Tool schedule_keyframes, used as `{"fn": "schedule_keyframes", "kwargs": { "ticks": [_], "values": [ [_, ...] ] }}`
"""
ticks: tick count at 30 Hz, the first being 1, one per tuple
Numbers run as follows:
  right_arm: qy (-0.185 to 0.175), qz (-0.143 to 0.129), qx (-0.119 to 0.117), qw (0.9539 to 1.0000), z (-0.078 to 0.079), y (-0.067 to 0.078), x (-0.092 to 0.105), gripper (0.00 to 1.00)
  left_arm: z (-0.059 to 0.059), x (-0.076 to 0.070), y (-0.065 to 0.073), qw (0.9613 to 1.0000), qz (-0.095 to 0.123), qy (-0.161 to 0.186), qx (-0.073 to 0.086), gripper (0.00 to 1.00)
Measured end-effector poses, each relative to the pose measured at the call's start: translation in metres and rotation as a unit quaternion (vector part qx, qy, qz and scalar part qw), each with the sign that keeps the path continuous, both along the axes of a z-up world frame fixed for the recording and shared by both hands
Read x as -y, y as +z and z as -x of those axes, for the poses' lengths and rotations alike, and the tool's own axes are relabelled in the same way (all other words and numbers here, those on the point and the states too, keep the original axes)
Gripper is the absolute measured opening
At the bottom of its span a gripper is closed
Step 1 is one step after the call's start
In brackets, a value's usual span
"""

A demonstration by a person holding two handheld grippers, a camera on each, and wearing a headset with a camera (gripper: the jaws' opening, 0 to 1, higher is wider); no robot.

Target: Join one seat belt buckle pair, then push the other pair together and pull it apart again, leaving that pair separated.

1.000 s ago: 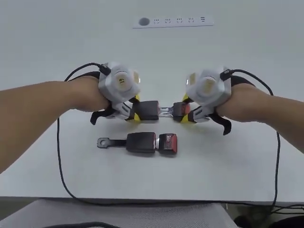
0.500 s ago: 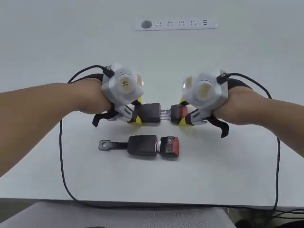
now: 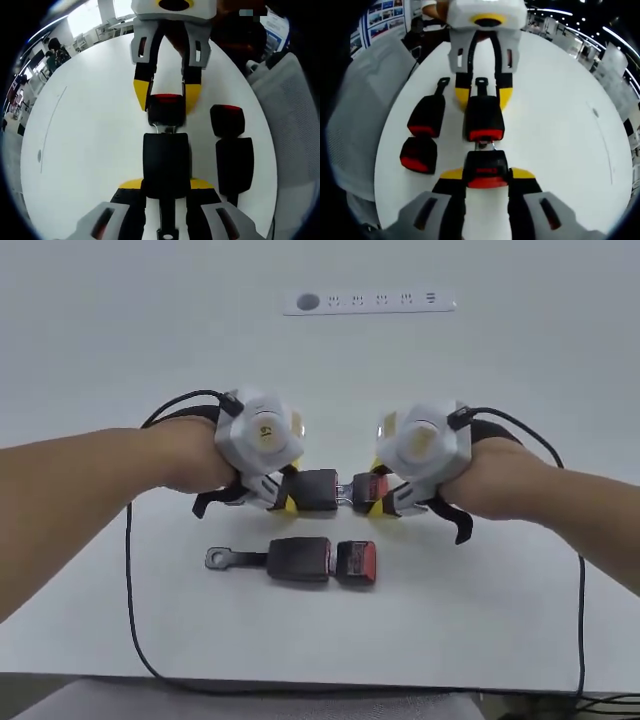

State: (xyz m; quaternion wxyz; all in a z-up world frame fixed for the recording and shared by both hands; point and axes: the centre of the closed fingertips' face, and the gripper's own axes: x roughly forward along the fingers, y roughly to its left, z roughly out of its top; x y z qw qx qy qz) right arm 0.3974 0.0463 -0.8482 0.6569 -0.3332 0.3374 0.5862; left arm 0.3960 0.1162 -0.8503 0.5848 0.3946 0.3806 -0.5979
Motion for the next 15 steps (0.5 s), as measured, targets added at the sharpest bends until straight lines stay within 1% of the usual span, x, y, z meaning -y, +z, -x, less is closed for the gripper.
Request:
{"fn": "schedule_keyframes", "kwargs": {
  "ticks": [1,2,3,5,6,9,12,15],
  "values": [
    [-0.001,0.001,-0.005,1.0000,0.0006,-0.0014,-0.0057,0.29,0.0000,0.0003,0.0000,1.0000,-0.001,-0.004,0.000,0.31],
    [0.005,0.013,0.002,0.9999,0.0003,-0.0021,-0.0089,0.29,-0.0001,0.0002,-0.0001,1.0000,-0.001,-0.004,0.001,0.30],
    [0.016,0.029,0.008,0.9994,-0.0015,-0.0016,-0.0062,0.29,0.0004,-0.0002,-0.0003,1.0000,-0.002,0.000,0.001,0.30],
    [0.012,0.014,-0.001,0.9998,-0.0014,-0.0018,-0.0037,0.29,0.0014,-0.0008,-0.0006,1.0000,-0.001,0.004,0.003,0.30],
    [0.011,0.013,-0.001,0.9999,-0.0011,-0.0020,-0.0037,0.29,0.0014,-0.0009,-0.0005,1.0000,0.000,0.006,0.003,0.30],
    [0.010,0.018,0.004,0.9998,-0.0004,-0.0026,-0.0044,0.29,0.0016,-0.0009,-0.0005,1.0000,0.000,0.006,0.001,0.31],
    [0.005,0.014,0.004,0.9999,0.0003,-0.0028,-0.0040,0.30,0.0023,-0.0008,-0.0004,1.0000,-0.004,0.008,0.002,0.31],
    [0.005,0.017,0.008,0.9998,0.0006,-0.0028,-0.0039,0.30,0.0022,-0.0013,-0.0005,1.0000,0.000,0.007,0.002,0.31]
  ]
}}
